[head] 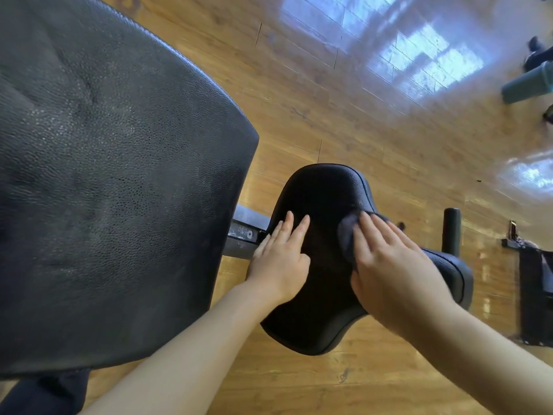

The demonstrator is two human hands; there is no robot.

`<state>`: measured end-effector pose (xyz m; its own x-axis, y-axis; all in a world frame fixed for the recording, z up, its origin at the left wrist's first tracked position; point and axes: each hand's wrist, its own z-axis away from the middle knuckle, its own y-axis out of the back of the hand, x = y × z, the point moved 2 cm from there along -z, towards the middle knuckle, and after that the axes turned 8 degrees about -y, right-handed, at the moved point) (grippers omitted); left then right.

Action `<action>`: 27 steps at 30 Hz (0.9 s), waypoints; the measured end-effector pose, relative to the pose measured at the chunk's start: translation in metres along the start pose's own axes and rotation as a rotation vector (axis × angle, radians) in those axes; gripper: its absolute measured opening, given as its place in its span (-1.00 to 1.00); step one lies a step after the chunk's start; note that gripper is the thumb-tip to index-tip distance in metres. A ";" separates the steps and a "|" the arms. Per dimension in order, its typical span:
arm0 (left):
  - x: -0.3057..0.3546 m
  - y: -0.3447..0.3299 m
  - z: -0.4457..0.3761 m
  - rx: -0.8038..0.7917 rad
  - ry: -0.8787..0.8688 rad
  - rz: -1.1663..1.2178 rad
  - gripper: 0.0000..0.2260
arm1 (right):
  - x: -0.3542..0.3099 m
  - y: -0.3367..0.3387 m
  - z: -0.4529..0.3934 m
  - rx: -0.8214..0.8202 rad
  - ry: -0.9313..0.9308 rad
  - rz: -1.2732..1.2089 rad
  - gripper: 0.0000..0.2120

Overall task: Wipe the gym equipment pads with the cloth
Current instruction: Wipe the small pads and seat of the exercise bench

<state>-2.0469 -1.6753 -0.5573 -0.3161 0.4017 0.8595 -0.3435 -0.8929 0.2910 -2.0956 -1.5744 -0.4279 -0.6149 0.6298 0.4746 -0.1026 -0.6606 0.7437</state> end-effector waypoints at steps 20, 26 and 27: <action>0.006 0.002 -0.002 -0.014 0.013 -0.004 -0.41 | -0.012 -0.004 -0.039 0.031 0.068 0.048 -0.38; 0.000 0.002 -0.001 -0.021 -0.010 0.004 -0.40 | 0.007 -0.005 0.003 -0.020 0.085 0.035 -0.46; 0.000 0.001 -0.002 -0.012 -0.014 0.018 -0.40 | 0.012 -0.008 0.006 -0.017 0.081 0.045 -0.45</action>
<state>-2.0488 -1.6758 -0.5578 -0.3100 0.3822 0.8706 -0.3484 -0.8976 0.2700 -2.0975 -1.5592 -0.4256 -0.6804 0.5646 0.4673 -0.0862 -0.6949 0.7139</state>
